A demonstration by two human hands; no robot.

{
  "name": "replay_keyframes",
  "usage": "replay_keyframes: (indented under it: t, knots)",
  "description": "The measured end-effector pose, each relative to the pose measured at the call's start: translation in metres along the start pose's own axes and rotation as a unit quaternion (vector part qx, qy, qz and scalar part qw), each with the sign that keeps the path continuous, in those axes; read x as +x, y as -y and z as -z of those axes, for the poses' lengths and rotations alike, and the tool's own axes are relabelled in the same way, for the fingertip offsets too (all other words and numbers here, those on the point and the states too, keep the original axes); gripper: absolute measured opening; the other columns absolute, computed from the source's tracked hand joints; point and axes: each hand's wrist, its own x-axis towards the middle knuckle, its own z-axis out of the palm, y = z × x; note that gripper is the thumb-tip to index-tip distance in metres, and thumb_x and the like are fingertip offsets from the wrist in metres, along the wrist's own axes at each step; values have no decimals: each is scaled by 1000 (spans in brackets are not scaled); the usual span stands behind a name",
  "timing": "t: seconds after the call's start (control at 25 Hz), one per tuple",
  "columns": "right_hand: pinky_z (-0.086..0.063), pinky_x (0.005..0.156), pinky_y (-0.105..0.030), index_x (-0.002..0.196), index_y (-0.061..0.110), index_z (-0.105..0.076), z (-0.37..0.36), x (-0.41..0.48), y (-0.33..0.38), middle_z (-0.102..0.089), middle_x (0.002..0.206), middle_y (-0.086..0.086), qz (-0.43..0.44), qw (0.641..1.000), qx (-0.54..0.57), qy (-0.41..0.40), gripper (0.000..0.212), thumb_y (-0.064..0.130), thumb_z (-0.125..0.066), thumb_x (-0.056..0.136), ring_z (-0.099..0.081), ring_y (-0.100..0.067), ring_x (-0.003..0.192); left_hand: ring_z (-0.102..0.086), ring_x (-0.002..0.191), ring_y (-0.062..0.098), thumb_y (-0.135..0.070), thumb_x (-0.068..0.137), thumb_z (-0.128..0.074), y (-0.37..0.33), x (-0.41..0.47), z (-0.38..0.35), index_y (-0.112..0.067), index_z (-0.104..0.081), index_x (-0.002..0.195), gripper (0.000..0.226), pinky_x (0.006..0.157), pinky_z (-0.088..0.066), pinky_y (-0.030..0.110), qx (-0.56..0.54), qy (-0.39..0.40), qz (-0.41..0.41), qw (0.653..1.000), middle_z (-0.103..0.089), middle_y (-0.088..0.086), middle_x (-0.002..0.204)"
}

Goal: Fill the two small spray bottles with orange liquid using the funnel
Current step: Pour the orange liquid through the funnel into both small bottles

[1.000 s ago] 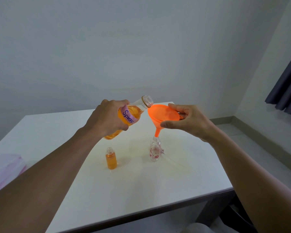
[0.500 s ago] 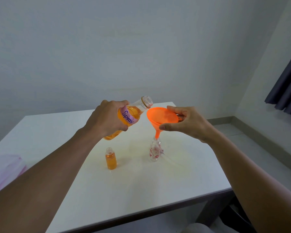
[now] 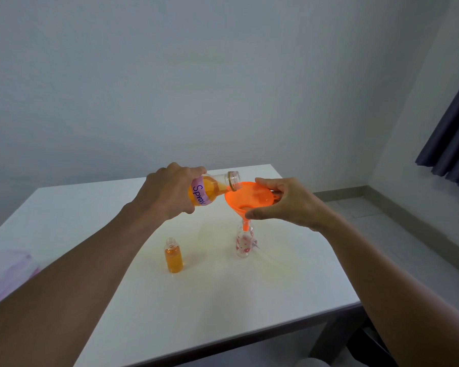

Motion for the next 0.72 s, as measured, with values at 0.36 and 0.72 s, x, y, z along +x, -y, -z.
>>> replay_keyframes:
  t: [0.36,0.72]
  knots:
    - [-55,101,-47,148,22,-51,1,-1,1,-57,144,2,-3,1000,-4,1,132,79,-82,33,-60,-22,123,-51,78,24,-24,68,-79,-5,2,11,-37,-48,133,73,64,-37,29,45,6,-19,999,-52,0,92]
    - [-56,100,-46,148,23,-51,-1,-1,2,-57,145,2,-2,1000,-3,0,132,80,-82,33,-60,-21,123,-50,78,23,-24,70,-79,-5,1,14,-36,-47,134,73,64,-38,29,61,6,-22,998,-51,0,92]
